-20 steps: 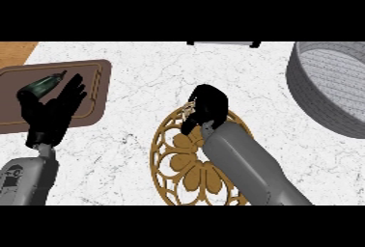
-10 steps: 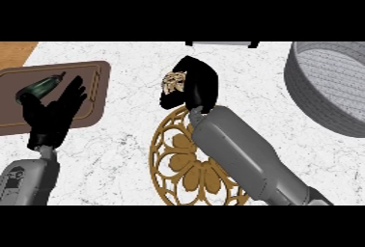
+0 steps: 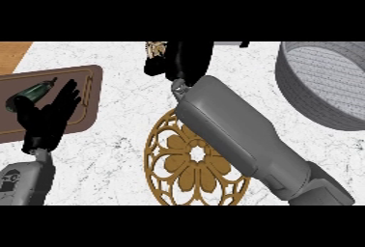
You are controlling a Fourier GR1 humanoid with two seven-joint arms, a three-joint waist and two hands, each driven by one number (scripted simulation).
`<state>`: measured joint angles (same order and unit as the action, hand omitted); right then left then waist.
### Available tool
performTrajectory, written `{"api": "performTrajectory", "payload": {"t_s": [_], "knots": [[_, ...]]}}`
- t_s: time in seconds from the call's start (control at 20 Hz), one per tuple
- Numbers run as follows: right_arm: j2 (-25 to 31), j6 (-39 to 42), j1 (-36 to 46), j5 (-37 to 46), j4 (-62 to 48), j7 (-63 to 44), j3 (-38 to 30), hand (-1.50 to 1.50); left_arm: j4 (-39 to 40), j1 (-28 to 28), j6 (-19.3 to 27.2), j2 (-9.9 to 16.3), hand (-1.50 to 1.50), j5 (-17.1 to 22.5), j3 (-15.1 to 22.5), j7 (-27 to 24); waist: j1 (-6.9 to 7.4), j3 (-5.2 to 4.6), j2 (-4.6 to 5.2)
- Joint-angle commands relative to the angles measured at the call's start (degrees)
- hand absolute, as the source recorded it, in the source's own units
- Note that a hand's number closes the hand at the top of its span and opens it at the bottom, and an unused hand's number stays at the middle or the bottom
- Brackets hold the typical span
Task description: Pick the cupcake from the placemat and place it in the basket
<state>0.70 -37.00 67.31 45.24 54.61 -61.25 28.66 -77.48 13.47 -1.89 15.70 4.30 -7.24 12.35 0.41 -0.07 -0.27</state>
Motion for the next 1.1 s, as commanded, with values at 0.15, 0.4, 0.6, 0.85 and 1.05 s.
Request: {"api": "performTrajectory", "payload": {"t_s": [0.15, 0.4, 0.6, 0.85, 1.05], "knots": [[4.78, 6.13, 8.82, 4.13, -4.82, -6.66, -8.71, 1.50, -0.99, -0.18, -1.62, 1.61, 0.00, 0.99, -1.01, 1.76, 0.07, 0.03, 0.20], [8.00, 6.43, 10.84, 6.54, -6.05, -5.83, -12.49, 1.50, -3.05, -1.59, 0.54, -0.15, 0.00, -0.98, 0.02, -0.03, 0.03, 0.04, 0.16], [9.72, 6.36, 14.87, 8.69, -10.71, -6.20, -15.88, 1.50, -2.96, -1.67, 0.00, -0.85, 0.00, -0.88, 0.86, 1.28, 0.33, 0.04, 0.20], [16.83, 10.30, 15.20, 9.95, -15.64, -2.96, -18.23, 1.50, -1.39, -1.56, -1.15, 0.80, 0.00, 0.14, -1.36, -0.39, 0.13, 0.02, 0.29], [18.13, 7.16, 13.46, 12.82, -20.71, -2.47, -19.36, 1.50, -1.40, -0.44, -0.86, 0.57, 0.00, -0.98, -0.48, -0.15, 0.39, 0.02, 0.54]]}}
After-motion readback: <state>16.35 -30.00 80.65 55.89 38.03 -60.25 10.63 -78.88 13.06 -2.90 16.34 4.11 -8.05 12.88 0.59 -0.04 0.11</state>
